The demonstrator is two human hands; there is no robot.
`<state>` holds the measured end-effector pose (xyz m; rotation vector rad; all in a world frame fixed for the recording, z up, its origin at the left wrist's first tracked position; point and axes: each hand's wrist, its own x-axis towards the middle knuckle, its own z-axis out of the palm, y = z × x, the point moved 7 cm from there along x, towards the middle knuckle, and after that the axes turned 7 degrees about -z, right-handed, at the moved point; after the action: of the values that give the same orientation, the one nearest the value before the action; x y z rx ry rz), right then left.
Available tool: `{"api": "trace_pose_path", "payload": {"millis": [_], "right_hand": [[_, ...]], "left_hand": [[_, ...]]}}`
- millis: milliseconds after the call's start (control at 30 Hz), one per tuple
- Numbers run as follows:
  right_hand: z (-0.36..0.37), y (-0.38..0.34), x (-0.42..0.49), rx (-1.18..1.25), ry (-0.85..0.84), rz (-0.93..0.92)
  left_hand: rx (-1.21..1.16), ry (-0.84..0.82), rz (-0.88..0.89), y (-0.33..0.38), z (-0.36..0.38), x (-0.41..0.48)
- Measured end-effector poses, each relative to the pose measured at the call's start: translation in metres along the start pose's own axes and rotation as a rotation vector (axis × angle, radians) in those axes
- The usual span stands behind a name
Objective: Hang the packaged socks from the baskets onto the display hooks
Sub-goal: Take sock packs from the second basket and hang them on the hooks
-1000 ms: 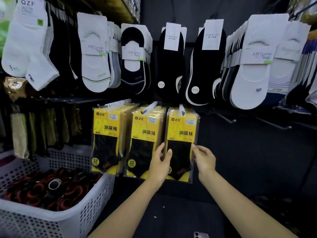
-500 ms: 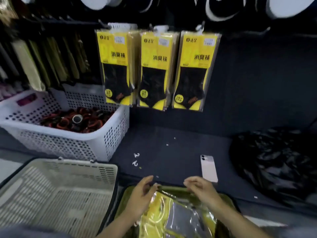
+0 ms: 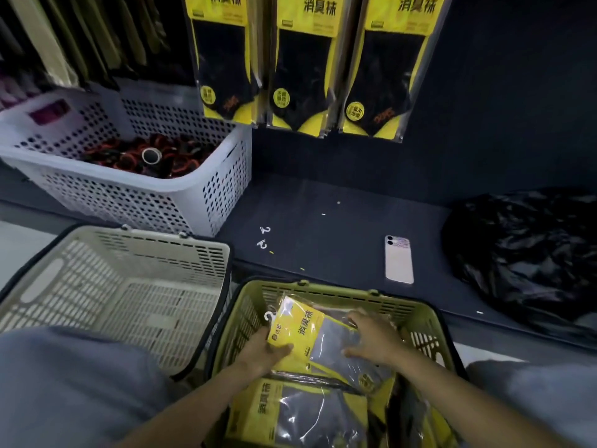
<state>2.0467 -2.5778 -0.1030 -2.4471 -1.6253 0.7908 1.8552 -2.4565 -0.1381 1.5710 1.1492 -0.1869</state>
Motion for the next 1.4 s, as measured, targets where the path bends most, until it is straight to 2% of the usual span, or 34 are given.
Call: {"api": "trace_pose_path", "payload": {"millis": [100, 333, 433, 533, 700, 833, 1000, 1067, 1233, 1400], "right_hand": [[-0.002, 0.001, 0.002, 0.000, -0.014, -0.008], [-0.012, 0.008, -0.007, 0.382, 0.026, -0.026], [-0.032, 0.009, -0.009, 0.448, 0.128, -0.061], [-0.065, 0.001, -0.014, 0.617, 0.260, -0.116], [-0.114, -0.001, -0.024, 0.888, 0.422, -0.071], [-0.118, -0.009, -0.027, 1.201, 0.423, 0.014], [-0.133, -0.026, -0.035, 1.249, 0.464, -0.026], [-0.153, -0.026, -0.041, 1.242, 0.544, -0.068], [-0.222, -0.010, -0.064, 1.327, 0.869, -0.143], [-0.271, 0.000, -0.080, 1.352, 0.962, -0.201]], "left_hand": [[-0.085, -0.001, -0.004, 0.001, -0.001, 0.001], [-0.175, 0.001, 0.059, 0.017, -0.006, 0.001], [-0.261, 0.034, 0.118, 0.036, -0.014, -0.003], [-0.488, 0.072, 0.215, 0.067, -0.033, -0.009], [-0.774, -0.126, 0.286, 0.104, -0.047, -0.014], [-0.629, -0.249, 0.285, 0.131, -0.017, -0.027], [-0.637, -0.087, 0.355, 0.180, -0.020, -0.042], [-0.609, -0.038, 0.381, 0.196, -0.028, -0.047], [-0.464, -0.037, 0.508, 0.240, -0.034, -0.065], [-0.442, 0.004, 0.607, 0.290, -0.040, -0.079]]}}
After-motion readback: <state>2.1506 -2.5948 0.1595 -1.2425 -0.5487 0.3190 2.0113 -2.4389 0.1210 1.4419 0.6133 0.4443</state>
